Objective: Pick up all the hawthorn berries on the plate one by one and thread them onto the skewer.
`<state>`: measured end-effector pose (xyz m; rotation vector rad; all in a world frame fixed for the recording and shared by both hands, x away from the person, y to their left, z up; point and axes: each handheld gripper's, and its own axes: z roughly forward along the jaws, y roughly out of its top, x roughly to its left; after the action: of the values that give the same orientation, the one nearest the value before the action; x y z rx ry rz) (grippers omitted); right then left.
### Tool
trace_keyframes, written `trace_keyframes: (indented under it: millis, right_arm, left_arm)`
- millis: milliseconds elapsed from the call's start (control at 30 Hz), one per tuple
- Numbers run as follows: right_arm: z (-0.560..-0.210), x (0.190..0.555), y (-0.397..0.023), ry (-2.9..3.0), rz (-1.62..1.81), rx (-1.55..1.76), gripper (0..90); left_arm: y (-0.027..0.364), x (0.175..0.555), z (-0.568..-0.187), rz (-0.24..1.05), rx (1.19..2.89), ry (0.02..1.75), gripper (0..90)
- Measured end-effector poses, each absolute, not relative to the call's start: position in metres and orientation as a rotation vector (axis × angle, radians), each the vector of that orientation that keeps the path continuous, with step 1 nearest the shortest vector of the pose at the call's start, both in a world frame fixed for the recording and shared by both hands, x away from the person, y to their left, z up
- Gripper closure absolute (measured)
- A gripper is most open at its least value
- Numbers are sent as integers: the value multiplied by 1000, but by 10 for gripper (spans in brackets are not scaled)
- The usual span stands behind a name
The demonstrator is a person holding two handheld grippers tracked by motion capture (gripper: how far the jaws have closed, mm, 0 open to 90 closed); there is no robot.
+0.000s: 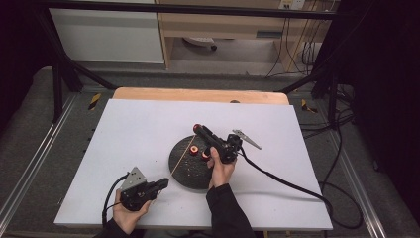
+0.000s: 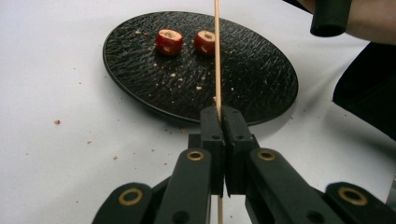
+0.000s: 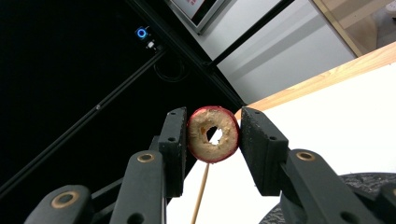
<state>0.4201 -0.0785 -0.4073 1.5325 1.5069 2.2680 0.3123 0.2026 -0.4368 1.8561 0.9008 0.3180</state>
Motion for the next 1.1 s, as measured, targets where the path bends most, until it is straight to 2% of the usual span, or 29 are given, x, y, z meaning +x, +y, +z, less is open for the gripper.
trace_keyframes:
  millis: [533,1100]
  right_arm:
    - [-417,418,-74,1519,2286,1531,630]
    - [-417,405,-72,1614,2278,1500,630]
  left_arm:
    - [185,315,-430,302,1786,960,882]
    - [157,345,-403,346,1767,978,883]
